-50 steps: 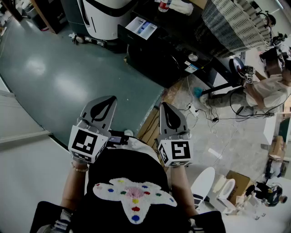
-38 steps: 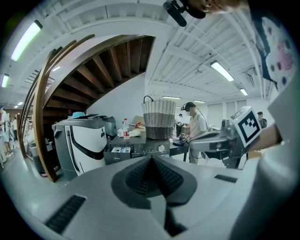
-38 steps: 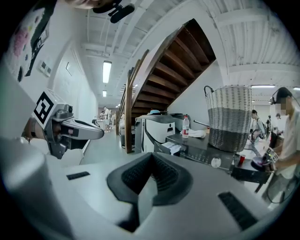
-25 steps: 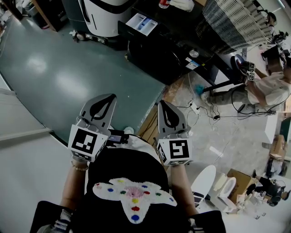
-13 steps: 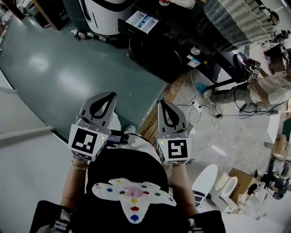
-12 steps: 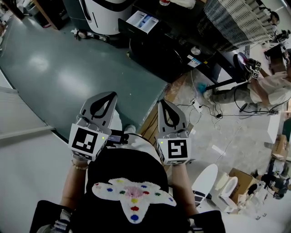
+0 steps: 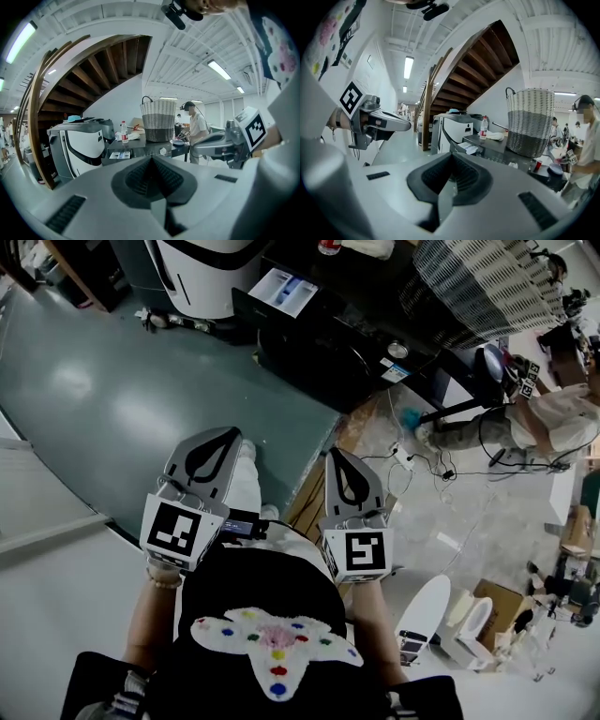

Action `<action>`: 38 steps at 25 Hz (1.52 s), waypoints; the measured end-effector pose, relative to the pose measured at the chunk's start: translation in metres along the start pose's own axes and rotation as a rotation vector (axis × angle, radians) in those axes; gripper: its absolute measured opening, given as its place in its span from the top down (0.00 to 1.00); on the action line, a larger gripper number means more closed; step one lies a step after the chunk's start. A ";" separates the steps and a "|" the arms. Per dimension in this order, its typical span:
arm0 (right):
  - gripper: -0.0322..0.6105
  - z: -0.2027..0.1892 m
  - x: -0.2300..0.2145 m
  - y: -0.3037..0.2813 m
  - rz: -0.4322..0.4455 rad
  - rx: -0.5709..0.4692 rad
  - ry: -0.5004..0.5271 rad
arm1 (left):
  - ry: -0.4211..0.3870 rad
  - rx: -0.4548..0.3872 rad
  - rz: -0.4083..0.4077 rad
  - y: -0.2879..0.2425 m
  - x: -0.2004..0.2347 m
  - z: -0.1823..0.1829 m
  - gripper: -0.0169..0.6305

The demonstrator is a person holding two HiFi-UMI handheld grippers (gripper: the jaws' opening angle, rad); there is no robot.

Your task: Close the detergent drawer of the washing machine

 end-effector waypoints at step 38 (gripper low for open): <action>0.95 0.127 -0.076 -0.232 -0.123 0.072 -0.046 | -0.166 -0.017 -0.151 -0.186 0.213 0.107 0.96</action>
Point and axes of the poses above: the fingertips, and each gripper's own axes: y backward along the fingers, x to its left, z out of its top, the point moved 7 cm from there along y, backward along the fingers, and after that the axes turned 12 degrees about x, right-handed, at the moved point
